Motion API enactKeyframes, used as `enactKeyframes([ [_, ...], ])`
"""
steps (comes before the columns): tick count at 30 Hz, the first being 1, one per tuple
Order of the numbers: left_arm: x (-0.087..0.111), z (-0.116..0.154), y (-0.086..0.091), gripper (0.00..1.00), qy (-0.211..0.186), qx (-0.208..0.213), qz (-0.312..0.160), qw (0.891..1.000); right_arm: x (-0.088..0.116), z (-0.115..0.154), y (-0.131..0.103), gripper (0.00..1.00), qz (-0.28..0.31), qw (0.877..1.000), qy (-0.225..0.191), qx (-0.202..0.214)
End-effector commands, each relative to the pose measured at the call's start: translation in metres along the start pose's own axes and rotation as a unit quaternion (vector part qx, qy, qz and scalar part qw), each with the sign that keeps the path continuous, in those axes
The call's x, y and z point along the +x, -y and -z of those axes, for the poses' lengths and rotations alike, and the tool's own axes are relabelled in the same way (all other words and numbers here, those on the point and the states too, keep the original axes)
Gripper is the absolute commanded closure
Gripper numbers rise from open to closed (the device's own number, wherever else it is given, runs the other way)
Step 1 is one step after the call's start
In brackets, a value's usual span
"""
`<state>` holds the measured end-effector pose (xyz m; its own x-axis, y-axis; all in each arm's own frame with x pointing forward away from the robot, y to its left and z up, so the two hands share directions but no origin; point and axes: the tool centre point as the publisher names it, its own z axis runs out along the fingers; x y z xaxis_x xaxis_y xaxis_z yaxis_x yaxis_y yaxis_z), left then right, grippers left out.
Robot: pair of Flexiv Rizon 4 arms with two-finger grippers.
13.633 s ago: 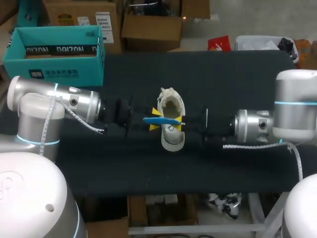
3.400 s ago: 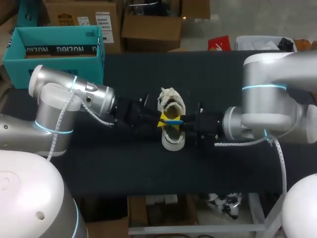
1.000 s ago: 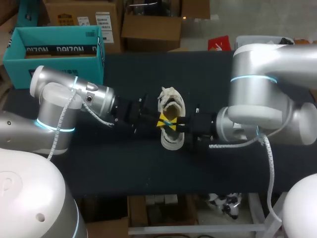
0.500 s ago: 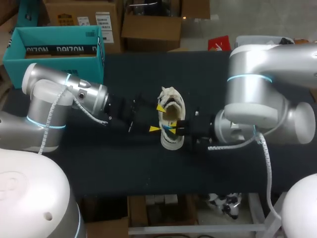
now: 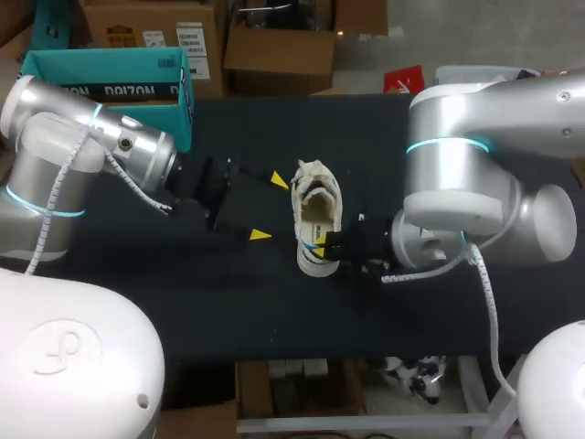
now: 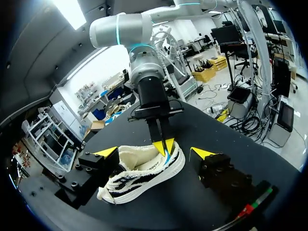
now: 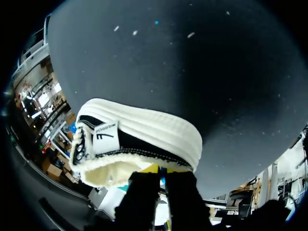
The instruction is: Open the shoe tongue, take the insole out of the shoe, put the insole back into the shoe, and pack the shoe into the shoebox
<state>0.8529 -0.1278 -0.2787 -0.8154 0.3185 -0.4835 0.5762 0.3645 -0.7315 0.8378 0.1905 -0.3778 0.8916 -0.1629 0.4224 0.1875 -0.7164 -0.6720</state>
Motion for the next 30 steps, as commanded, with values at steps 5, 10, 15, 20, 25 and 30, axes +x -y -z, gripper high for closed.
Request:
enactKeyframes([
  [5,0.012,0.025,0.004,0.00,0.009,-0.051,0.031,0.998,-0.003,0.015,0.012,0.43,0.012,1.000,0.014,-0.010],
  [10,0.015,0.035,0.001,0.00,0.022,-0.061,0.051,0.997,-0.005,0.028,0.032,0.56,0.033,0.999,0.011,-0.023],
  [15,0.015,0.041,-0.001,0.00,0.032,-0.072,0.074,0.994,-0.005,0.031,0.049,0.76,0.062,0.998,0.011,-0.016],
  [20,0.014,0.047,-0.004,0.00,0.036,-0.080,0.113,0.990,0.006,0.019,0.052,1.00,0.078,0.997,0.018,0.001],
  [25,0.011,0.056,-0.010,0.00,0.038,-0.088,0.150,0.984,0.014,-0.002,0.043,1.00,0.073,0.997,0.033,0.008],
  [30,0.009,0.068,-0.016,0.00,0.051,-0.099,0.170,0.979,0.015,-0.016,0.034,1.00,0.062,0.997,0.043,0.009],
])
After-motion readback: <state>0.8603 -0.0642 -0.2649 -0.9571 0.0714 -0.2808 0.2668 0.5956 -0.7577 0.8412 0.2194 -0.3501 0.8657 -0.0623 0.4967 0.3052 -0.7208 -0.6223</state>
